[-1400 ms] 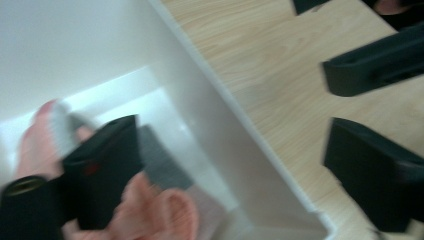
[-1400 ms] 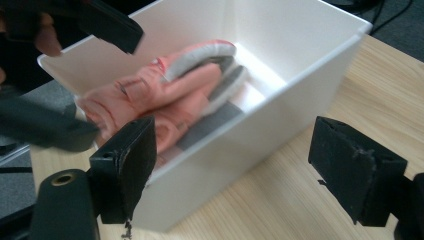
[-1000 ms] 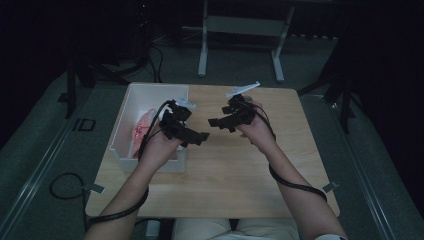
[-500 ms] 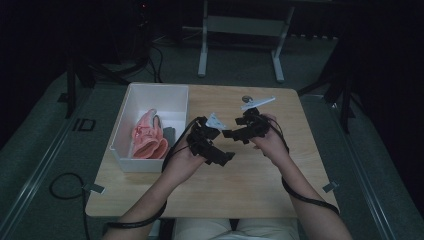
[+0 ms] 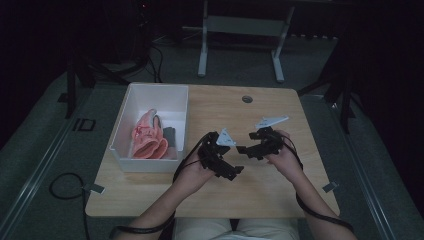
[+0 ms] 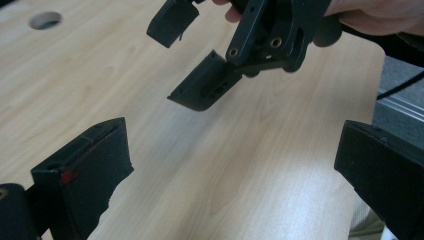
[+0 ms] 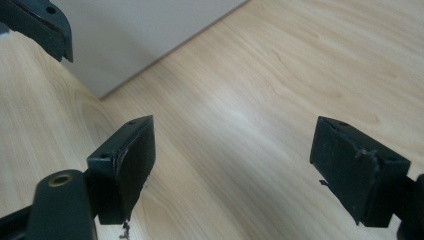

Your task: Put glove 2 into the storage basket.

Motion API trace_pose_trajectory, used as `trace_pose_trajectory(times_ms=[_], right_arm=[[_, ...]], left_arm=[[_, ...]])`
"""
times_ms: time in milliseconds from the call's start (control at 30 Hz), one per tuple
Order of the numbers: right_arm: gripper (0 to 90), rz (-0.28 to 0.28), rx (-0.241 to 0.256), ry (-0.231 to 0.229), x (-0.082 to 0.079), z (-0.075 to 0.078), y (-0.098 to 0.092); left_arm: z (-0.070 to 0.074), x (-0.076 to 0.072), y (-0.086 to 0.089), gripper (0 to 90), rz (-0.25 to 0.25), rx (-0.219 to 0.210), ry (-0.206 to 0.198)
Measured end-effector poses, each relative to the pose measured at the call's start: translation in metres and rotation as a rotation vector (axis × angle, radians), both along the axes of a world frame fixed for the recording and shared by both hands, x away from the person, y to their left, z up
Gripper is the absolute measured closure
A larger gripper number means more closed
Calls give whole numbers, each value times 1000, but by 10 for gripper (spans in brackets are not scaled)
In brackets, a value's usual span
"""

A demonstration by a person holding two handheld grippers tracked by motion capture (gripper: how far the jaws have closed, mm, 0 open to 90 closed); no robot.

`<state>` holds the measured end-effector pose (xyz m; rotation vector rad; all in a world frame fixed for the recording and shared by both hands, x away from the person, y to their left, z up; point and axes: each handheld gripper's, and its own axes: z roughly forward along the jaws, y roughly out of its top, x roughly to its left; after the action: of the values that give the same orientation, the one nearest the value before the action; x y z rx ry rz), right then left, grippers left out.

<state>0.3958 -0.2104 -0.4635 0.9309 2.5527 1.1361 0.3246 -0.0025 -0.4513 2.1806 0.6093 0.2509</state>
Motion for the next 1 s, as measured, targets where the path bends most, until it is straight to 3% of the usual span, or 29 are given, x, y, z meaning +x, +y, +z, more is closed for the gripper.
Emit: trace_pose_trajectory(times_ms=[233,467,600,733,1000], right_arm=[[180,-12,-12,-7,-9,-15,-17],[189,-18,-21,-14,-21,-38,-30],[188,-24,-23,11,-27,-53,-35],[182,-33,-15,6,-32,-63,-39],[160,-66,-16,-14,-36,-78,-50]], left_arm=[[-19,-2,-7,11,-32,19,13],[-37,-7,-10,11,-71,-36,14],[-46,-10,-11,11,-89,-39,22],[-55,-14,-13,12,-103,-32,10],[-80,-15,-15,12,-129,-10,36]])
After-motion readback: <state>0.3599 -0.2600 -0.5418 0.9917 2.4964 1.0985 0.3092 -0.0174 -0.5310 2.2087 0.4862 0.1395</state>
